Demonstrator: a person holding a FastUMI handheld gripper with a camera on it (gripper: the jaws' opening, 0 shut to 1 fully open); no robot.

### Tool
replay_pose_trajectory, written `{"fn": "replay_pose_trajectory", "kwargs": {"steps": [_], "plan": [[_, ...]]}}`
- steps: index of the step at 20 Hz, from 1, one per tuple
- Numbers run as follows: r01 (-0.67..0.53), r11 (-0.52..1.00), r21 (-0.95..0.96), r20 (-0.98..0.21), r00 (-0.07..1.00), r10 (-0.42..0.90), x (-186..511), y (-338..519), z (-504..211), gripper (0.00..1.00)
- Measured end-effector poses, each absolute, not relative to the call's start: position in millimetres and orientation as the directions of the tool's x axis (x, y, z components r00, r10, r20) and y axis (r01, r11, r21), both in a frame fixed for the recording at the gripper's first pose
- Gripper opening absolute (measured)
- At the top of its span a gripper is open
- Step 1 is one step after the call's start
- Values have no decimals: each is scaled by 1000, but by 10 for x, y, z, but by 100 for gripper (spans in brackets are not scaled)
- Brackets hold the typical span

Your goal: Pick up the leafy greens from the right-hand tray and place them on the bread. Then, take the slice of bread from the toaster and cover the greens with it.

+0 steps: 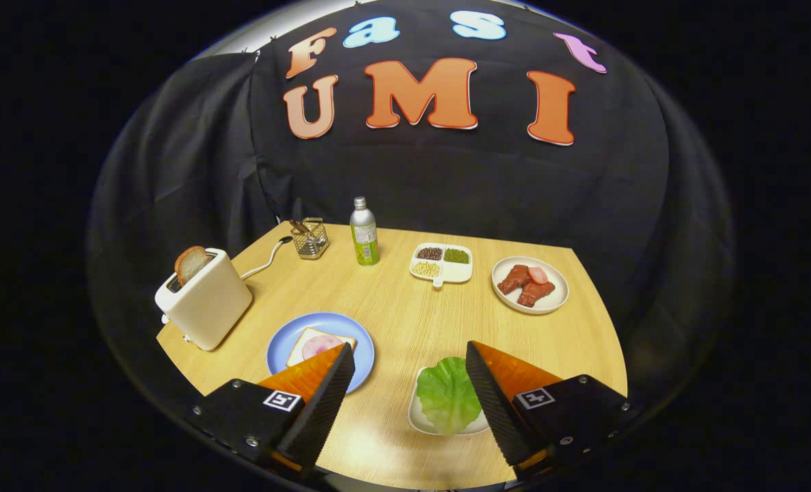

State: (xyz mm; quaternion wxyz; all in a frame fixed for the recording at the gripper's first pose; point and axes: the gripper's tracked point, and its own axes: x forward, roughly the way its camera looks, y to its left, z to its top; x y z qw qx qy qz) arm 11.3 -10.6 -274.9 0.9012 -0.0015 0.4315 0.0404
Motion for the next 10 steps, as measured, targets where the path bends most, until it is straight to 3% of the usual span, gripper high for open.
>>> {"fn": "replay_pose_trajectory", "kwargs": {"steps": [10], "plan": [[31, 998, 53, -929, 367, 38, -35, -503, -3809, 95]]}}
